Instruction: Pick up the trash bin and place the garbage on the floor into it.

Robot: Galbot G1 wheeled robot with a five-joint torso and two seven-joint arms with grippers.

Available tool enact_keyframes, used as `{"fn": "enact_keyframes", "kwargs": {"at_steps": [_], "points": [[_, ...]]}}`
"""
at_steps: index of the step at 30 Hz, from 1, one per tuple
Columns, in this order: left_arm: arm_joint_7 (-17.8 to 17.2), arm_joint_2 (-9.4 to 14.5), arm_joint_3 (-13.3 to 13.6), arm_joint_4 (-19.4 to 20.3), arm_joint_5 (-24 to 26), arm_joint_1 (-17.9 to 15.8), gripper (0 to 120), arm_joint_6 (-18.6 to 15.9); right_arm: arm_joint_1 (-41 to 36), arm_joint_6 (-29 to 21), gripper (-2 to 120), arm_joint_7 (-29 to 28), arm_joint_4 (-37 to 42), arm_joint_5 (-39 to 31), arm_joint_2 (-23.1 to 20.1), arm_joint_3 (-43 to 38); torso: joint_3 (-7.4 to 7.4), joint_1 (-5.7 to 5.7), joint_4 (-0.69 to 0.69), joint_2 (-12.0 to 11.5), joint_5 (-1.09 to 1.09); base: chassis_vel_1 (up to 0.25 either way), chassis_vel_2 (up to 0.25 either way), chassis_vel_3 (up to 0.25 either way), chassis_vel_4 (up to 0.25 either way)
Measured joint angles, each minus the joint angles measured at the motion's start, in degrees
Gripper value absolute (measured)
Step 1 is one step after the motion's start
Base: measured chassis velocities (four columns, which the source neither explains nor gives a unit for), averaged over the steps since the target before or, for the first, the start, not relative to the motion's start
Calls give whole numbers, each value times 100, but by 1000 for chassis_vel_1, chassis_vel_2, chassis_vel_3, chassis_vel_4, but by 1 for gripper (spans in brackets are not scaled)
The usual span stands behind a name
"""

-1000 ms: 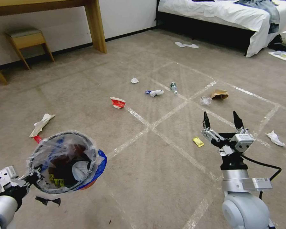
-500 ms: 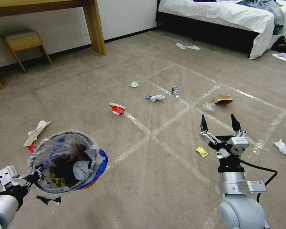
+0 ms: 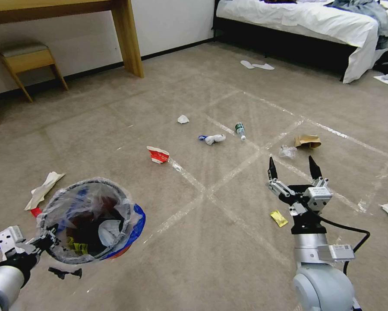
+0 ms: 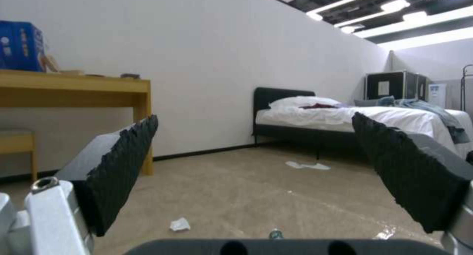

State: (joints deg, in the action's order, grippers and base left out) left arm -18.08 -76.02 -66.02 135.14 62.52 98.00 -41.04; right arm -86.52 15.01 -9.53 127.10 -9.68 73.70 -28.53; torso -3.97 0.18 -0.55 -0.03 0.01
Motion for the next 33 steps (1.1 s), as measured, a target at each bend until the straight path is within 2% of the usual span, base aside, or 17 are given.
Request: {"fn": "enact_keyframes", "kwargs": {"at_steps": [12, 33], "points": [[-3, -13, 45, -80, -34, -60, 0, 0, 101, 18, 100, -69, -82, -36, -34, -3, -1, 0, 0, 0, -1, -95, 90, 97, -88], [9, 16, 45, -149, -34, -91, 0, 15, 232, 20, 100, -35, -197, -126, -135, -262, 0, -1, 0, 0, -1, -1, 5, 2, -4]]}}
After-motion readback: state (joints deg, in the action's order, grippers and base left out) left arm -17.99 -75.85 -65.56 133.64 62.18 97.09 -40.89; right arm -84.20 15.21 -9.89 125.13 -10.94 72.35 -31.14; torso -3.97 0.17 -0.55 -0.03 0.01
